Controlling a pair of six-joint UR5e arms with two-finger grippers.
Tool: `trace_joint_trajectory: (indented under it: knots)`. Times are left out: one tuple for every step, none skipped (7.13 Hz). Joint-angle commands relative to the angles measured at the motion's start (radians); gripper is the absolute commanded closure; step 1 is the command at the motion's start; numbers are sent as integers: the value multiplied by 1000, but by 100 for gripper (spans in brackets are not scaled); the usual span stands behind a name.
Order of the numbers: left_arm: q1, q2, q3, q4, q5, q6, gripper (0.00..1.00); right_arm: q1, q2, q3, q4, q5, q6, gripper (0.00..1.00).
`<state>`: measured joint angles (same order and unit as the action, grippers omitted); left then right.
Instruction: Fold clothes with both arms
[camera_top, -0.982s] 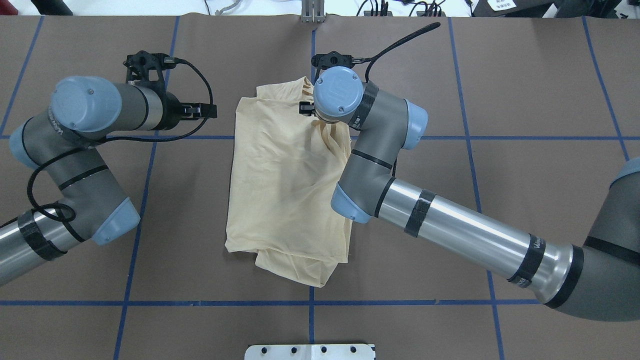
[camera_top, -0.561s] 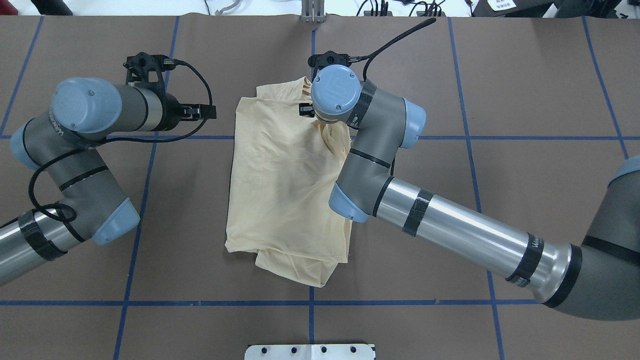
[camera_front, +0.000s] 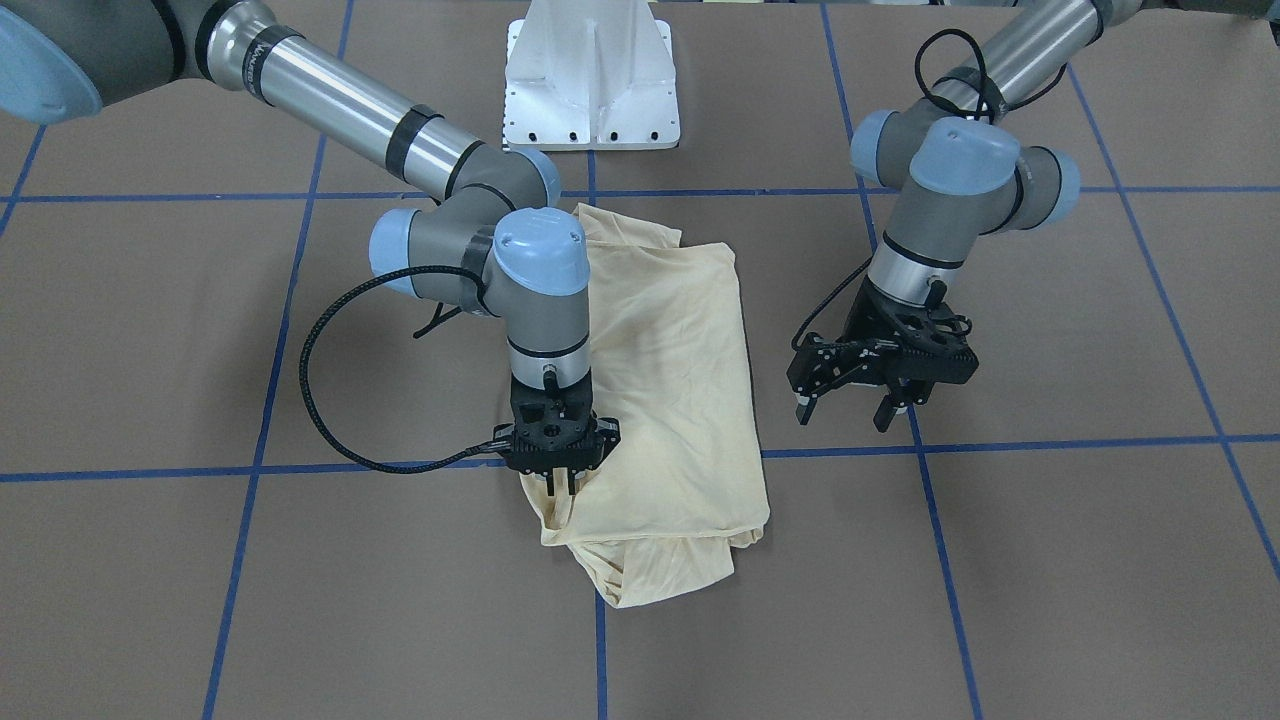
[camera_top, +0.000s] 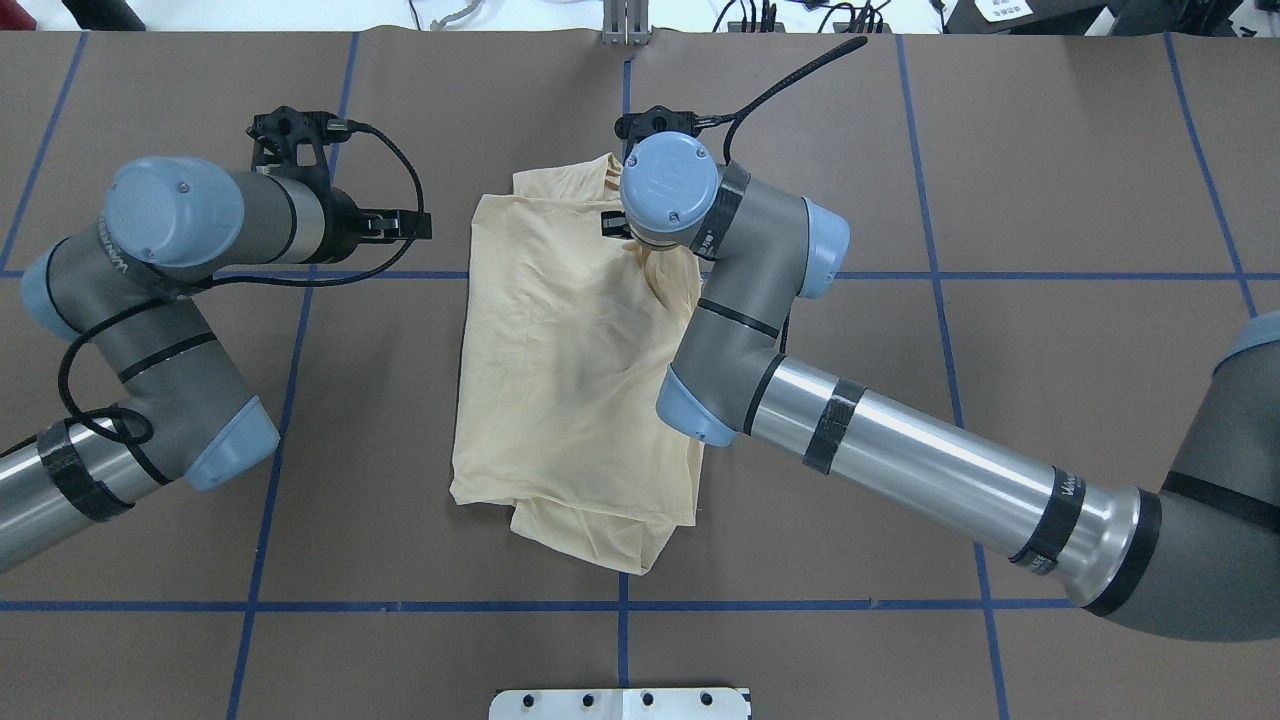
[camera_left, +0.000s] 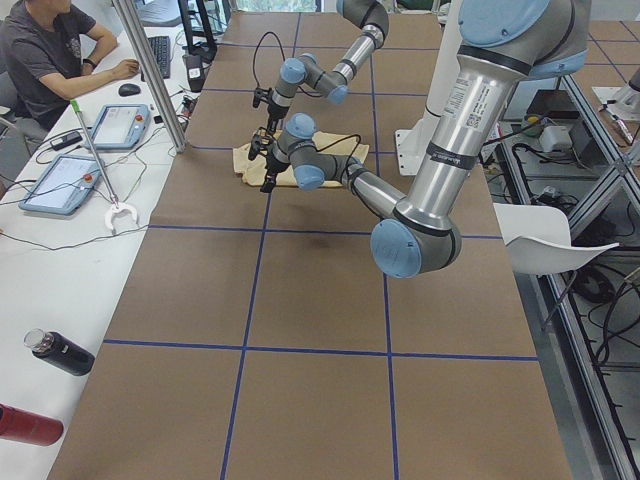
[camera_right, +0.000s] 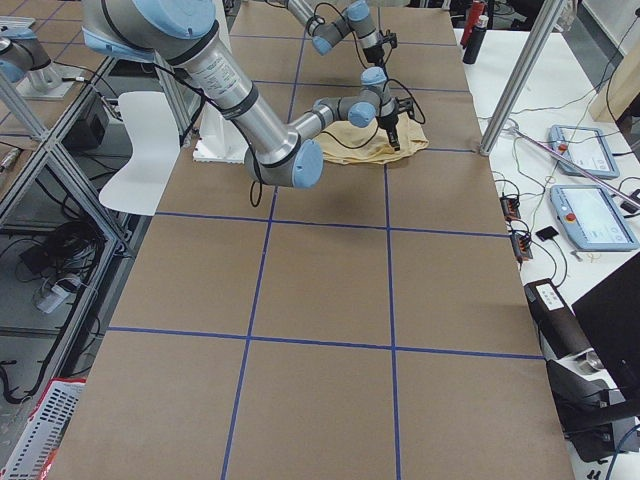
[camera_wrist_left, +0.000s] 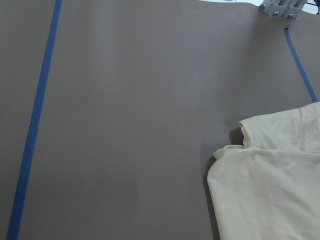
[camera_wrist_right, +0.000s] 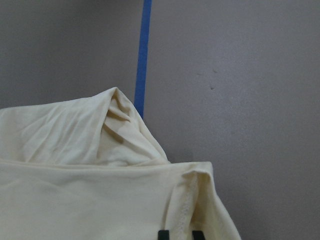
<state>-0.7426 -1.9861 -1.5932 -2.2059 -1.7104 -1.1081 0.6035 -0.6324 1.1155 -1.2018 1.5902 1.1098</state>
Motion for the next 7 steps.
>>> trace_joint_trajectory:
  knots:
    - [0,1,1,0,0,1,0,-1,10,0,-1,-1,-19,67]
    - [0,7,1,0,0,1,0,-1,10,-12,1,1,-28,68]
    - [0,7,-1,0,0,1,0,-1,10,-32,1,1,-34,68]
    - [0,7,-1,0,0,1,0,-1,11,-34,1,1,-45,70]
    - [0,7,-2,0,0,1,0,-2,13,-34,1,1,-44,71]
    - [0,6,-2,0,0,1,0,-1,13,-34,1,1,-44,79]
    - [0,6,-4,0,0,-1,0,-1,13,-33,1,1,-44,97]
